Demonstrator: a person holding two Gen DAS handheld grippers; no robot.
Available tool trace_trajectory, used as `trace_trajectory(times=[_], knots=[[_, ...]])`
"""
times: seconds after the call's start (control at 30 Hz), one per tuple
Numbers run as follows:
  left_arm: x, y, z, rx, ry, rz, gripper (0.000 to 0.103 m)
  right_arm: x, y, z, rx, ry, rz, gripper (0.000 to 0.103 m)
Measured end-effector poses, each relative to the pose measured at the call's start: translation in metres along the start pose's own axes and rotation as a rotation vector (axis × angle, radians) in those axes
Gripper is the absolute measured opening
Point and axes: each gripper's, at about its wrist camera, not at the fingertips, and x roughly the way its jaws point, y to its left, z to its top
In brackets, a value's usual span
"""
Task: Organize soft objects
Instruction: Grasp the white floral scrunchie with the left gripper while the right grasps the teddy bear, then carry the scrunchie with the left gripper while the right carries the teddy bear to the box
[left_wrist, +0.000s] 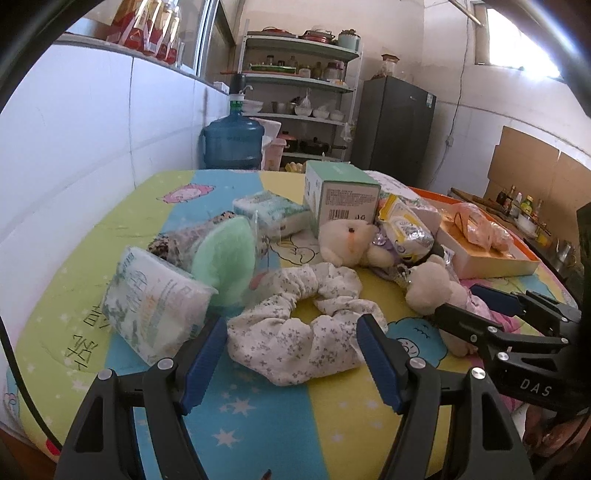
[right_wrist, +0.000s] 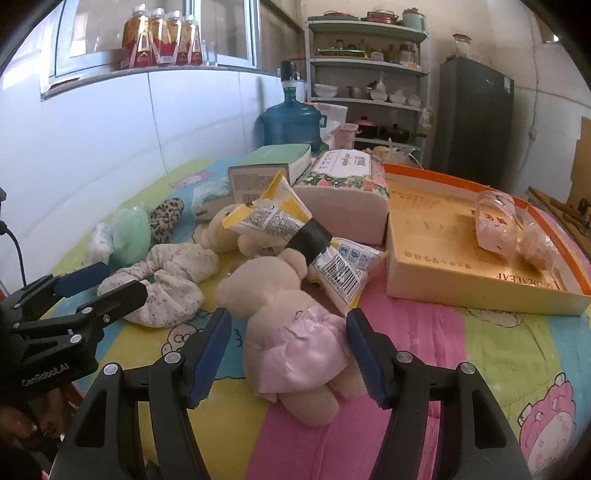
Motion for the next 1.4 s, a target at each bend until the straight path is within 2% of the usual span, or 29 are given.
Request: trace_trajectory(times=[0.33, 0.37, 0.43, 0.5, 0.57, 0.67, 0.83, 1.4], knots=[[0.018, 0.001, 0.001, -0.03, 0.045, -0.014, 0.072, 0.008, -0.006, 0.0, 0.014, 0.015, 0.024, 0.067], [0.019, 0.001, 0.001, -0.03, 0.042, -0.019, 0.07, 0.009, -0.007, 0.0, 0.017, 0.018, 0.029, 0.067], [0.02, 0.001, 0.002, -0.031, 0.038, -0.027, 0.062, 0.011, -0.008, 0.0, 0.021, 0.023, 0.036, 0.067], [0.02, 0.001, 0.002, -0.032, 0.033, -0.043, 0.043, 0.011, -0.009, -0.001, 0.024, 0.033, 0.044, 0.066], [0.02, 0.0, 0.002, -0.03, 0.038, -0.065, 0.03, 0.011, -0.008, -0.001, 0.021, 0.04, 0.039, 0.063], [0.017, -0.003, 0.001, -0.02, 0.026, -0.079, 0.018, 0.01, -0.008, -0.001, 0.014, 0.037, 0.049, 0.056], [0.005, -0.009, 0.003, 0.001, -0.007, -0.088, 0.015, -0.001, -0.006, -0.003, 0.021, 0.016, 0.099, 0.051], [-0.046, -0.017, 0.026, 0.023, -0.16, -0.076, 0.015, -0.04, 0.007, 0.016, -0.019, -0.109, 0.147, 0.051]])
